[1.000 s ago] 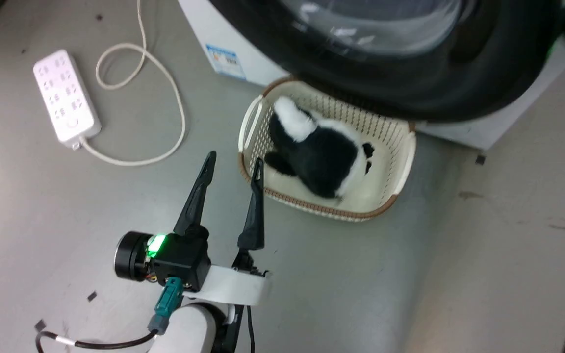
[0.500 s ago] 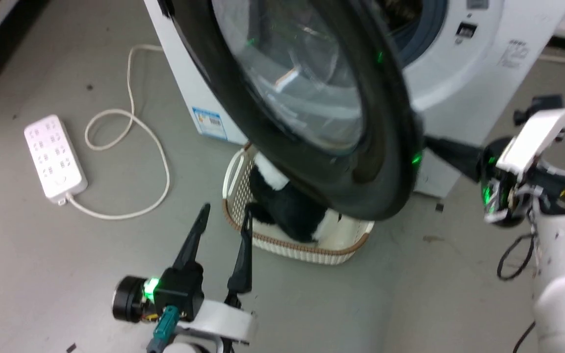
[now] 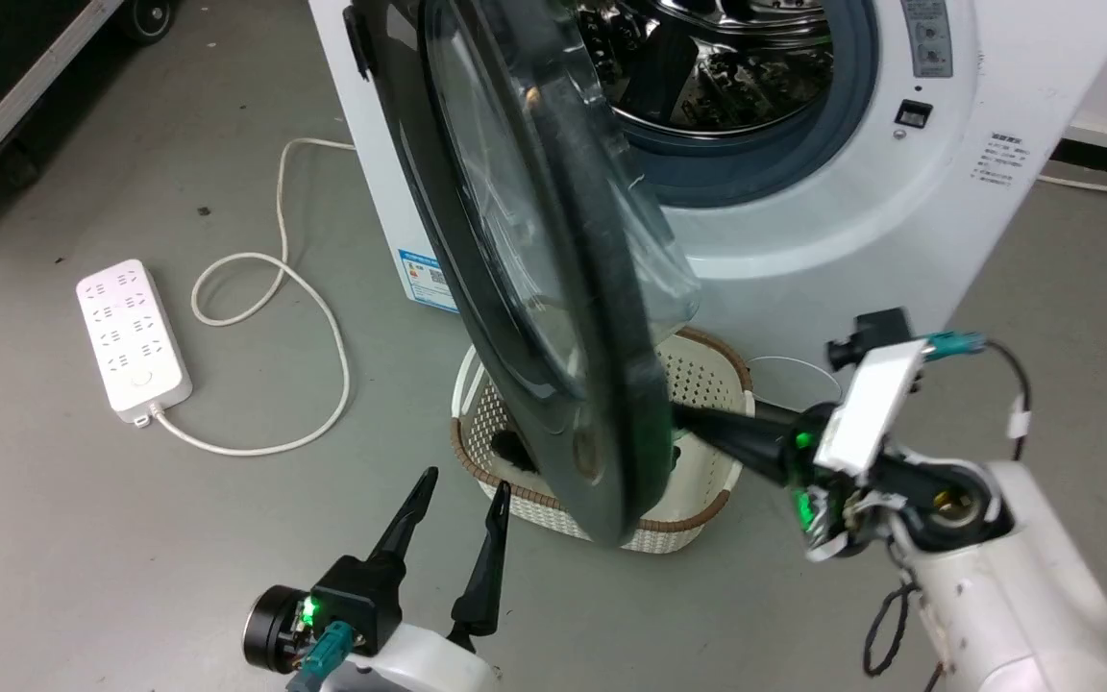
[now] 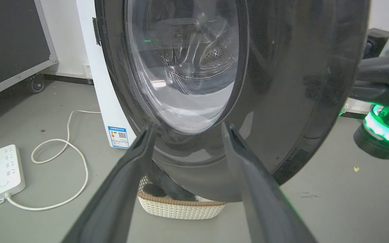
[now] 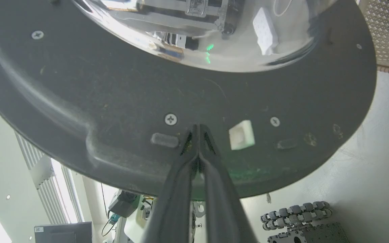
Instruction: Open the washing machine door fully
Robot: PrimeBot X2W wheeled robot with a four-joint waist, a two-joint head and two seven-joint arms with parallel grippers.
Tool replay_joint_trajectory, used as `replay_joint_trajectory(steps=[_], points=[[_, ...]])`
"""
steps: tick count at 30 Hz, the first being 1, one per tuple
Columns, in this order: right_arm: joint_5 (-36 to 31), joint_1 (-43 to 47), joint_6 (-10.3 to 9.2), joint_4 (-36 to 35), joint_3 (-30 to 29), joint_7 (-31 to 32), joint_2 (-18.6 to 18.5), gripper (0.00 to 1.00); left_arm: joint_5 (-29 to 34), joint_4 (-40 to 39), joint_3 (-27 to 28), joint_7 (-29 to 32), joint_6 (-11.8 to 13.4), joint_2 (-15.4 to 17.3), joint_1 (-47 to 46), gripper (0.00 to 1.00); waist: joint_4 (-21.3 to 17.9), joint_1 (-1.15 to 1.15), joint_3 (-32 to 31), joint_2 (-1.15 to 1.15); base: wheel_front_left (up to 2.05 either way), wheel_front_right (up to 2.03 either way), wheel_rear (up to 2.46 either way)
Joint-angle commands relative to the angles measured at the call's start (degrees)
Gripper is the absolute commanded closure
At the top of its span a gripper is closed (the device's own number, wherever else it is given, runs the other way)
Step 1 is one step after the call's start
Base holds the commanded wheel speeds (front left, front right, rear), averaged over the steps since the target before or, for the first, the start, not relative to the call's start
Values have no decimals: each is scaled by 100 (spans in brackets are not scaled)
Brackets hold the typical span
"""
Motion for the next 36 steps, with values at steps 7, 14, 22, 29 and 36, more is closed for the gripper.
replay_joint_trajectory(steps=[7, 14, 22, 29, 36], points=[[108, 203, 6, -40, 495, -376, 32, 100, -70, 56, 79, -25, -67, 8, 19, 0, 32, 1, 16, 0, 0, 0, 0], [-781, 159, 6, -325, 360, -1295, -354, 0, -105, 89, 149, -25, -69, 8, 30, 0, -115, 1, -144, 0, 0, 0, 0], [-2807, 933, 6, -1893, 835, -3873, -1662, 0, -201, 94, 369, -25, -94, 8, -4, 0, -379, 1, -500, 0, 0, 0, 0], [-5015, 1709, 6, -2111, 733, -5749, -2353, 0, -171, 73, 721, -25, -159, 14, 177, 0, -696, 1, -789, 0, 0, 0, 0], [-6942, 3006, 6, -2621, -578, -6266, -1351, 0, -76, 36, 841, -25, -254, 18, 334, 0, -881, 1, -827, 0, 0, 0, 0]])
